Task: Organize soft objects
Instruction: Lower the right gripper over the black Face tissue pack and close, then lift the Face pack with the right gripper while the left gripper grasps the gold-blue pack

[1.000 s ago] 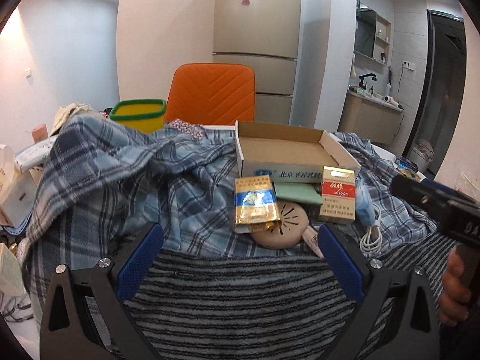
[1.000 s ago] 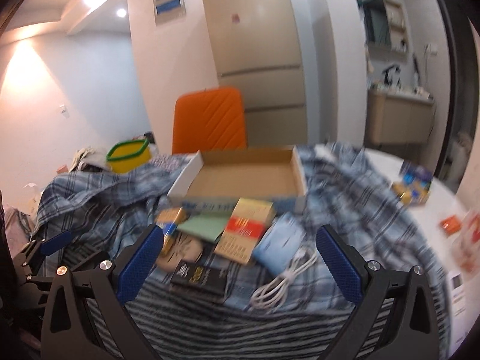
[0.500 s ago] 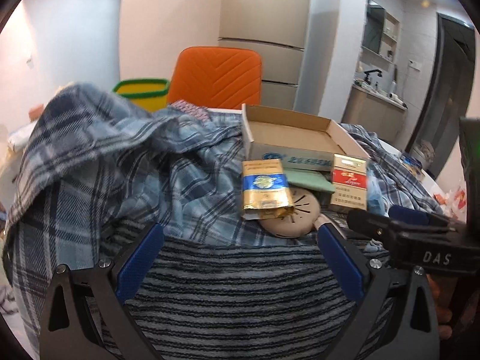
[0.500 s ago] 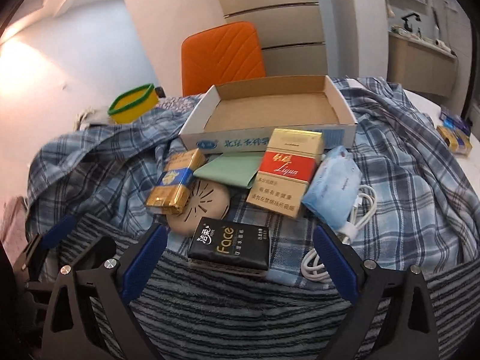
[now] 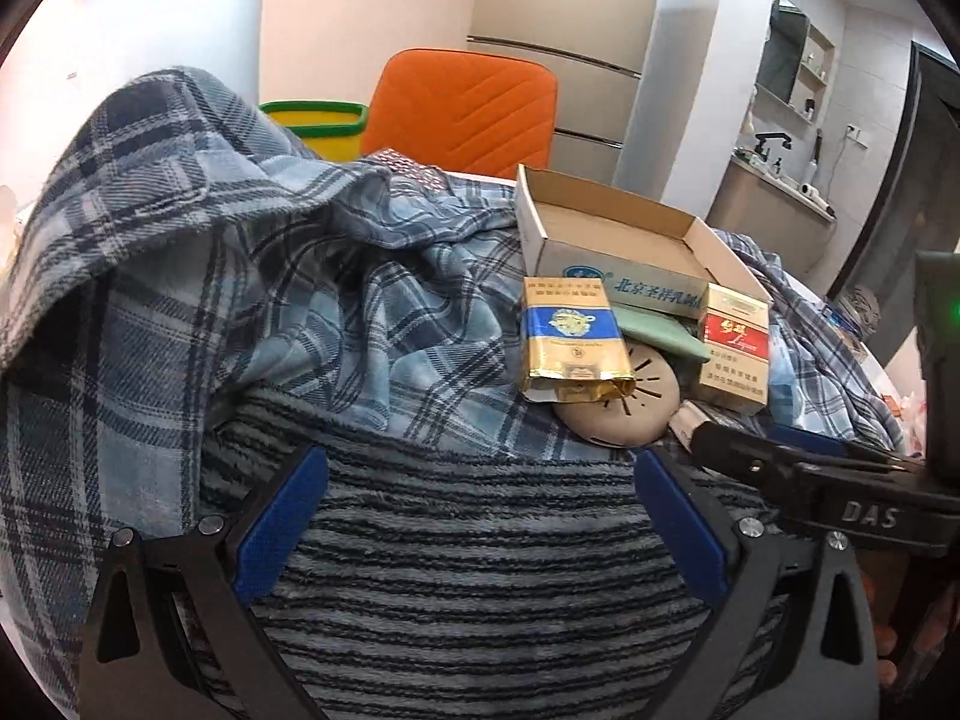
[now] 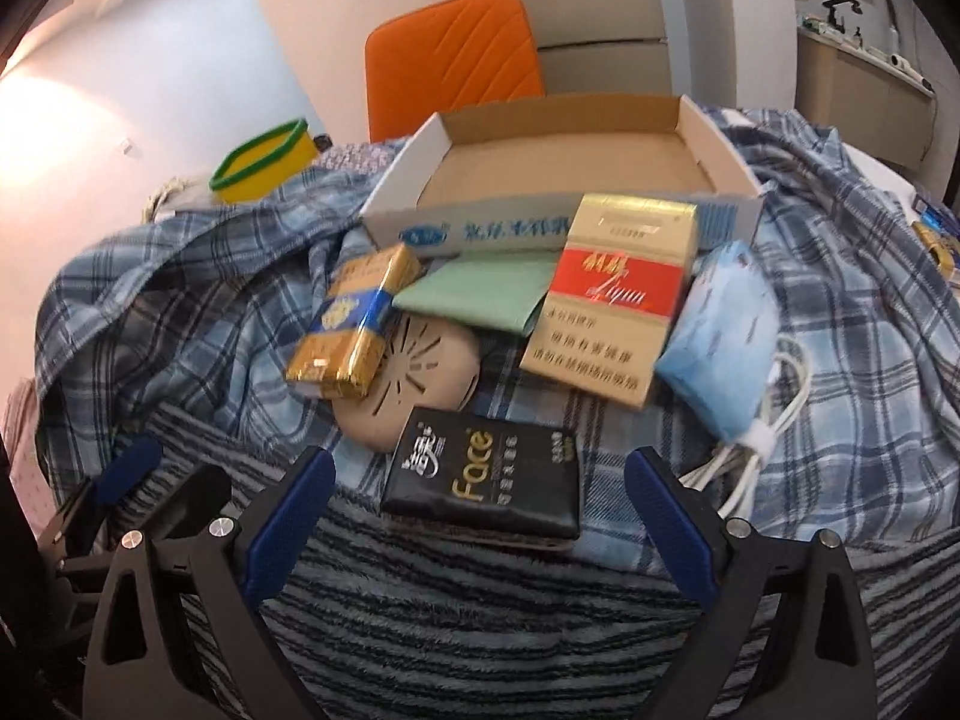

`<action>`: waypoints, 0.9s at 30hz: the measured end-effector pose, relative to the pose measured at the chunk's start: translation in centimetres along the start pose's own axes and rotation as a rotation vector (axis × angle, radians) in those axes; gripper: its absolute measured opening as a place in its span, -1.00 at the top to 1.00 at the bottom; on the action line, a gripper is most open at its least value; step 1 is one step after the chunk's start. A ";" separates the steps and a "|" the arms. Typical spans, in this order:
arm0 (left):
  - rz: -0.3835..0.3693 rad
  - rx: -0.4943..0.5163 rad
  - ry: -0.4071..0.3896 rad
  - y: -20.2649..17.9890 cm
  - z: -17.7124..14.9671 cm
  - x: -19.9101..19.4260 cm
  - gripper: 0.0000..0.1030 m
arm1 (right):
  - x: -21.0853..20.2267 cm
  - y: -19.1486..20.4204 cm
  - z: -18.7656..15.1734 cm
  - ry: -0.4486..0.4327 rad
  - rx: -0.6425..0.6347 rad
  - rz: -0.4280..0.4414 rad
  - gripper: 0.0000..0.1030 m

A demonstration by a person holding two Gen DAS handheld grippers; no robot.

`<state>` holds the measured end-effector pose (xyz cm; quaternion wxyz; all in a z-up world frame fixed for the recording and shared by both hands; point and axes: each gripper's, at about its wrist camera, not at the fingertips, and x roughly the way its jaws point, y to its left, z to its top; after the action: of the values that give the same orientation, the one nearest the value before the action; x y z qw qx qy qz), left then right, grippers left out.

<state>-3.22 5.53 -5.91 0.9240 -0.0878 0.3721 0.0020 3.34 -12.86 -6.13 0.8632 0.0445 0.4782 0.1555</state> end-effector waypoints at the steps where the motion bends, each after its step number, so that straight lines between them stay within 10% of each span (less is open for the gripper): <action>1: -0.004 0.003 0.001 0.0 0.0 0.0 -0.98 | 0.1 0.0 0.0 0.003 0.004 0.000 -0.88; 27: -0.006 0.022 0.003 -0.3 0.0 0.0 -0.97 | -1.1 0.0 -0.4 -0.032 -0.015 0.028 -0.30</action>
<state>-3.16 5.28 -5.85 0.9243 -0.0789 0.3734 -0.0052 2.47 -13.26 -5.43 0.8689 0.0474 0.4624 0.1703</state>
